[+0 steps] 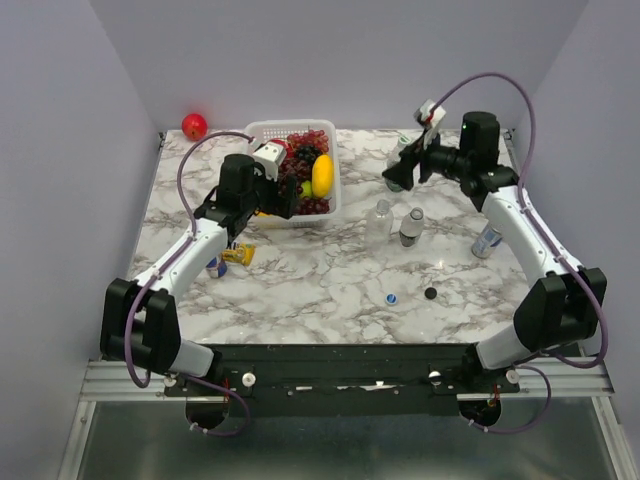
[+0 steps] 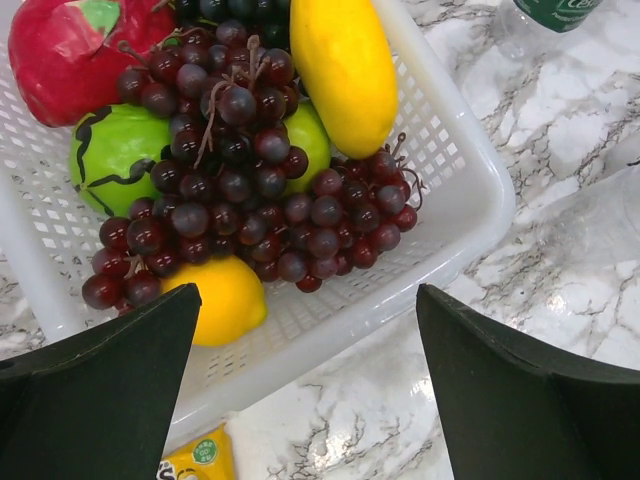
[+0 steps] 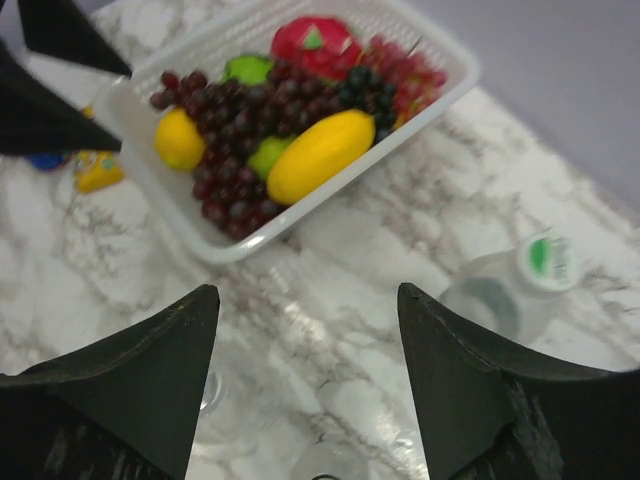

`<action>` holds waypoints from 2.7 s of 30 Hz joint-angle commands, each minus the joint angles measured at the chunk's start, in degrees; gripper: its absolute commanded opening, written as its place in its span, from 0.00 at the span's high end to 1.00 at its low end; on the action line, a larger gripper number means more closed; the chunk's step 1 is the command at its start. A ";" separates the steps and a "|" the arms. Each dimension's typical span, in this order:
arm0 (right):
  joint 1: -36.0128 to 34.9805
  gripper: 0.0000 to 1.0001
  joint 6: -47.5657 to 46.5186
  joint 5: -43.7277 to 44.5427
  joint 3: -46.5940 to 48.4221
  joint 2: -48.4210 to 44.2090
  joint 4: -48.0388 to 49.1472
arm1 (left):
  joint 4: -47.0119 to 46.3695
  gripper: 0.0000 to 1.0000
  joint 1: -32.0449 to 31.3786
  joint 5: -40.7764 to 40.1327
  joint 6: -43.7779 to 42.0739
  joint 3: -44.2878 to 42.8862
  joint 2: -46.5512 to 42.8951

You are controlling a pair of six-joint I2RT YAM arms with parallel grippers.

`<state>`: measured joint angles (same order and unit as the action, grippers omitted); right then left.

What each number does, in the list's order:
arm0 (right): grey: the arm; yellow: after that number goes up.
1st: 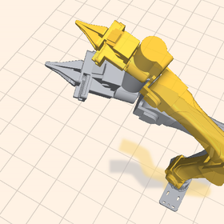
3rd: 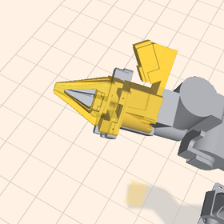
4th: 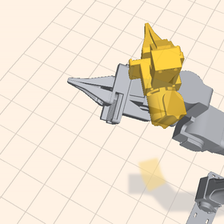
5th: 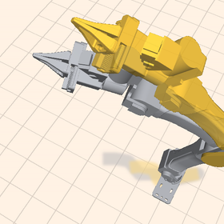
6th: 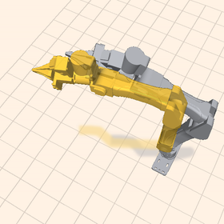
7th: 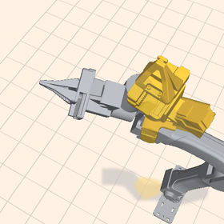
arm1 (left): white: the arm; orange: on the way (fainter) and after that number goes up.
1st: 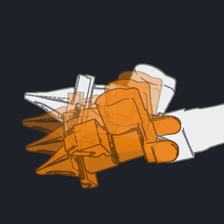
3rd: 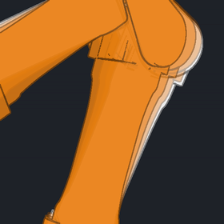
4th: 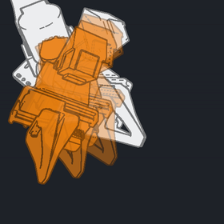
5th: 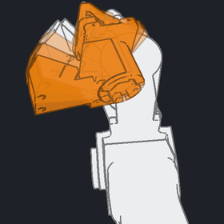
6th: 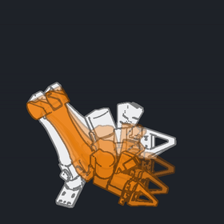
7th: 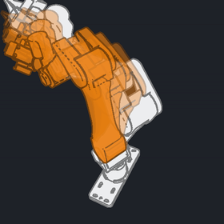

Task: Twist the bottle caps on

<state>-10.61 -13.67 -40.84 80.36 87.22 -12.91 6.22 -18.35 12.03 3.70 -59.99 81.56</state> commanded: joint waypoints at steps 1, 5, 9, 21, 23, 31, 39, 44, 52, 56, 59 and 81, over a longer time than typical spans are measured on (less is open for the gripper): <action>-4.40 0.20 -8.29 -7.95 -8.10 -2.57 -6.43 | -0.06 0.01 0.33 0.26 1.22 2.32 -2.89; -6.96 0.20 -8.66 -1.37 -11.45 -3.90 -5.64 | -1.64 0.01 0.33 4.29 2.27 4.00 -4.21; -7.76 0.21 -6.63 4.53 -13.99 -4.43 -2.13 | -2.35 0.01 0.33 6.24 3.06 4.79 -4.48; -8.28 0.80 -4.96 4.46 -14.62 -3.28 -0.09 | -9.20 0.01 -1.42 21.62 -3.34 6.90 -3.77; -8.46 0.87 -3.65 2.00 -12.87 -4.07 -1.41 | -11.05 0.01 -2.74 24.95 -10.16 8.91 -5.70; -10.30 0.93 8.38 -8.72 -1.01 -4.87 -3.88 | -17.35 0.01 -12.23 25.50 -13.04 13.40 -6.68; -14.35 0.94 15.58 -11.19 -2.74 -5.57 0.32 | -31.61 0.01 -16.45 16.53 -4.14 16.48 -3.43; -15.14 0.94 19.73 -11.19 -4.95 -7.06 4.03 | -31.27 0.02 -17.60 21.79 -4.76 15.95 -2.37; -15.40 0.94 19.65 -12.15 -5.30 -8.12 3.94 | -28.98 0.11 -17.60 26.11 -6.25 15.60 -2.28; -15.49 0.94 19.21 -12.95 -4.95 -8.03 4.29 | -26.18 0.06 -17.69 26.81 -8.27 14.99 -1.67; -15.58 0.93 18.42 -13.74 -4.33 -7.51 3.24 | -25.38 0.13 -17.69 27.52 -9.59 14.90 -1.84; -11.00 0.29 -32.62 -2.24 -7.91 -15.85 -37.88 | -31.88 1.00 -13.12 23.22 -2.47 26.76 -18.09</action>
<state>-19.70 -24.56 -46.74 82.37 72.31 -36.47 -22.70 -32.05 37.87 0.03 -35.73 67.26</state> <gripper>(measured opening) 0.705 0.678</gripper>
